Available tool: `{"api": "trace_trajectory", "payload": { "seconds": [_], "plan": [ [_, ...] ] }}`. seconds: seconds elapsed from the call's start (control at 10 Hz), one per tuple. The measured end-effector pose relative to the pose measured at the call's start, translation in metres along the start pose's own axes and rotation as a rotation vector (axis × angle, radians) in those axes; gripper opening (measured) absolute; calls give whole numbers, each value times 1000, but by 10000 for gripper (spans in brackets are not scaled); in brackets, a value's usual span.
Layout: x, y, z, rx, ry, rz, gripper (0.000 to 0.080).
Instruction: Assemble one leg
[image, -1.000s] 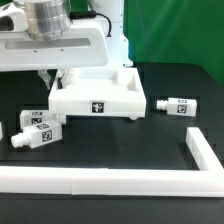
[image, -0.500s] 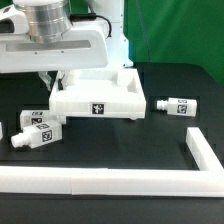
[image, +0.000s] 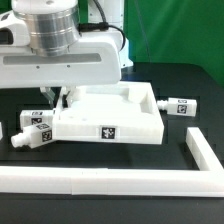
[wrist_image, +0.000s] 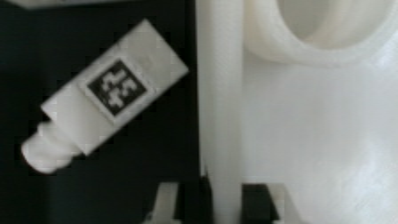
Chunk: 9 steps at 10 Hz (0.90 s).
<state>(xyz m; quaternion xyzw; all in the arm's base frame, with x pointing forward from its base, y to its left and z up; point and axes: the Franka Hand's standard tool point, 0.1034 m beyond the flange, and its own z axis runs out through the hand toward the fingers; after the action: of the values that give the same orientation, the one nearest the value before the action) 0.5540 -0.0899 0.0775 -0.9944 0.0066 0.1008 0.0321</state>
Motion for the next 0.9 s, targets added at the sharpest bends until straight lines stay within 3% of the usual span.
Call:
{"api": "trace_trajectory", "payload": {
  "seconds": [0.3, 0.5, 0.9],
  "plan": [
    [-2, 0, 4, 1, -7, 1, 52],
    [0, 2, 17, -6, -12, 7, 52],
    [32, -41, 50, -26, 30, -1, 52]
  ]
}}
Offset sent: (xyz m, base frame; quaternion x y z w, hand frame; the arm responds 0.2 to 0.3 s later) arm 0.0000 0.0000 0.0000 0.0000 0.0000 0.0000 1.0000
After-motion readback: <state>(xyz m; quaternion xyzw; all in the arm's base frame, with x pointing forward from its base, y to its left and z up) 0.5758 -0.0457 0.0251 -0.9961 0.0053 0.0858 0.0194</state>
